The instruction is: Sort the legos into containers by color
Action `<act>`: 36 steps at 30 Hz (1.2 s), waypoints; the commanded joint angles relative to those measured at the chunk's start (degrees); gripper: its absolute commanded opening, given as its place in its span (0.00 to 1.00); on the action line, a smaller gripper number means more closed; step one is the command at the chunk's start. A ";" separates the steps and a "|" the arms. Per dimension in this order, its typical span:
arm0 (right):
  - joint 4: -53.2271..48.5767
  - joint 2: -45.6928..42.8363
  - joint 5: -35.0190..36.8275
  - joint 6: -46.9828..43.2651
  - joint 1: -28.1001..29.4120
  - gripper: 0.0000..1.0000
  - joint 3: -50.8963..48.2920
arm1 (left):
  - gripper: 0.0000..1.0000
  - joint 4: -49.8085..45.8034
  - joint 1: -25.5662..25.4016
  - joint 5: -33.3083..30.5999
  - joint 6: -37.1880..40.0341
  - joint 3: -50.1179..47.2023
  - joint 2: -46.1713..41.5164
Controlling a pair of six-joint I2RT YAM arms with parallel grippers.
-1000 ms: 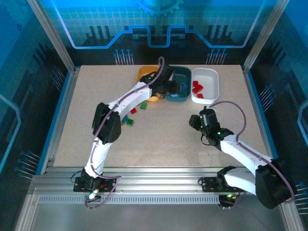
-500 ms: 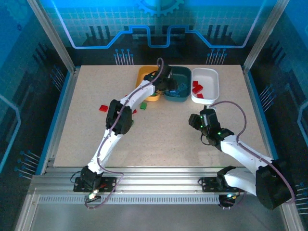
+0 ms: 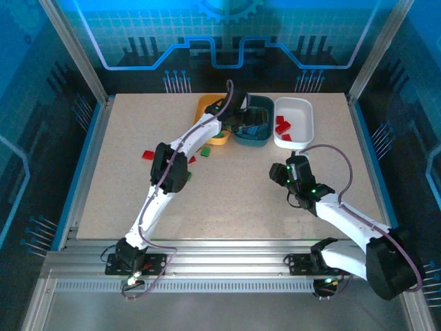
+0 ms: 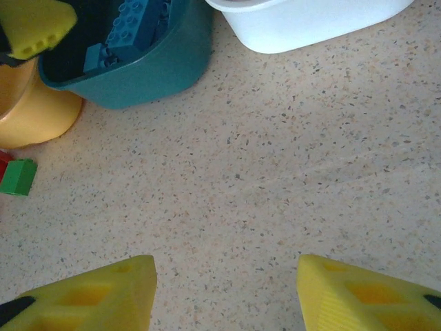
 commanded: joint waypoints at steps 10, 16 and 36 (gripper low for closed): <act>2.85 2.40 5.15 -11.93 13.07 0.59 4.58 | 0.99 19.61 6.67 -10.33 -1.81 -70.06 -67.76; 1.20 11.27 5.81 -16.00 19.37 0.59 13.20 | 0.99 6.56 20.22 -12.63 -9.00 -96.76 -89.75; -0.68 9.96 9.74 -14.03 19.06 0.60 10.27 | 0.57 9.21 13.15 -11.64 1.79 -86.98 -54.48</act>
